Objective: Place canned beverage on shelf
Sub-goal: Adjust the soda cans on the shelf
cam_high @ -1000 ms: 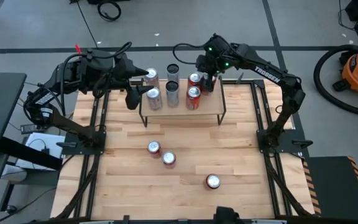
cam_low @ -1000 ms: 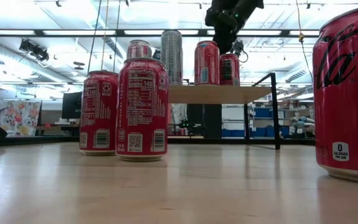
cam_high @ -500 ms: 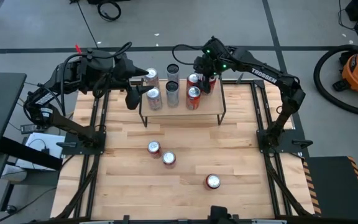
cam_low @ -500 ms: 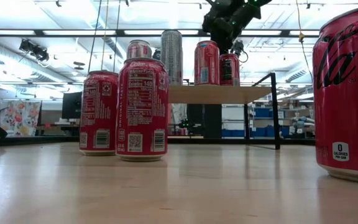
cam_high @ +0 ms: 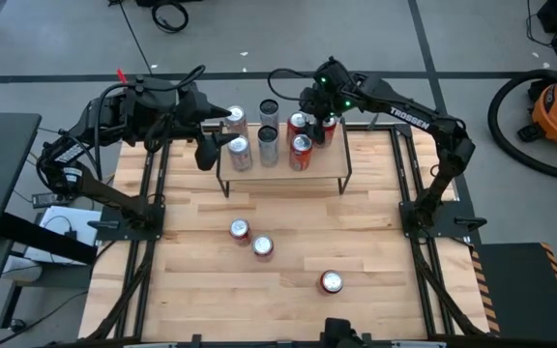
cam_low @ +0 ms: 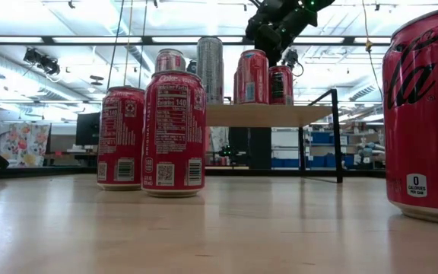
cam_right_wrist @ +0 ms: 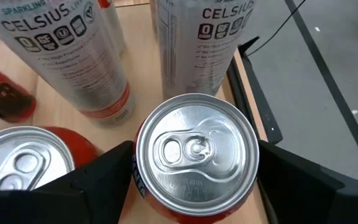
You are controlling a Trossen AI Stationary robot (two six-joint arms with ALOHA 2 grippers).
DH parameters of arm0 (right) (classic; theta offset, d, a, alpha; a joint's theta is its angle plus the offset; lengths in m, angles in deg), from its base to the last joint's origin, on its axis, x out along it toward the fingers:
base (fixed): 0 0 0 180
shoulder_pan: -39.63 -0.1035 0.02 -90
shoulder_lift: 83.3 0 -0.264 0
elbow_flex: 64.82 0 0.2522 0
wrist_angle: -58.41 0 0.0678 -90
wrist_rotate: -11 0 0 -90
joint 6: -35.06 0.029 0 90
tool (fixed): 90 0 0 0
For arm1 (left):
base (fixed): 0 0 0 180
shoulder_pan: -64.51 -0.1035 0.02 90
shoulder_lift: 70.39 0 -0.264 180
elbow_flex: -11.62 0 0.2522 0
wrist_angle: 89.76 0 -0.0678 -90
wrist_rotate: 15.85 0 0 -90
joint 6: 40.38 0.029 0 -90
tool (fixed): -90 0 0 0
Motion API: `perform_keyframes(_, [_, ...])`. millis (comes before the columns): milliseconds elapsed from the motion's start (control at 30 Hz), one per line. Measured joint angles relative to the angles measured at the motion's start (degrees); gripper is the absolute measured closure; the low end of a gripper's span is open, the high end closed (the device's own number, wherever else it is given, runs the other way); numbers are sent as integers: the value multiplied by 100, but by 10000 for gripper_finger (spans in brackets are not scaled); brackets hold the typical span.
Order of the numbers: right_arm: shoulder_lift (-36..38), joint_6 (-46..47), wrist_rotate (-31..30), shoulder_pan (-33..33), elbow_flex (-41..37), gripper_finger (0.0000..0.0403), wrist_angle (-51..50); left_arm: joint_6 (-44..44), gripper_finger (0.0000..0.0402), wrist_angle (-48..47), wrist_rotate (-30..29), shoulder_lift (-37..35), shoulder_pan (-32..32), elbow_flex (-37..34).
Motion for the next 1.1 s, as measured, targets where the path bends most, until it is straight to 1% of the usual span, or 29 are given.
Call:
perform_keyframes(233, [7, 17, -49, -7, -39, 71, 54, -2, 114, -2, 0, 0, 0, 0])
perform_keyframes(333, [7, 11, -84, -7, -42, 55, 51, -6, 114, -2, 0, 0, 1, 0])
perform_keyframes(500, [7, -9, -350, -11, -39, 25, 82, -7, 114, -2, 0, -2, 0, 0])
perform_keyframes(600, [7, -6, -371, -11, 42, 15, 7, -7, 114, -2, 0, -2, 0, 0])
perform_keyframes(900, [7, 8, -353, -60, 414, 19, -476, -31, 114, -2, 0, -2, 1, 0])
perform_keyframes(1100, [7, 54, -367, -61, 938, 21, -807, -65, 114, 0, 0, -4, 2, 0])
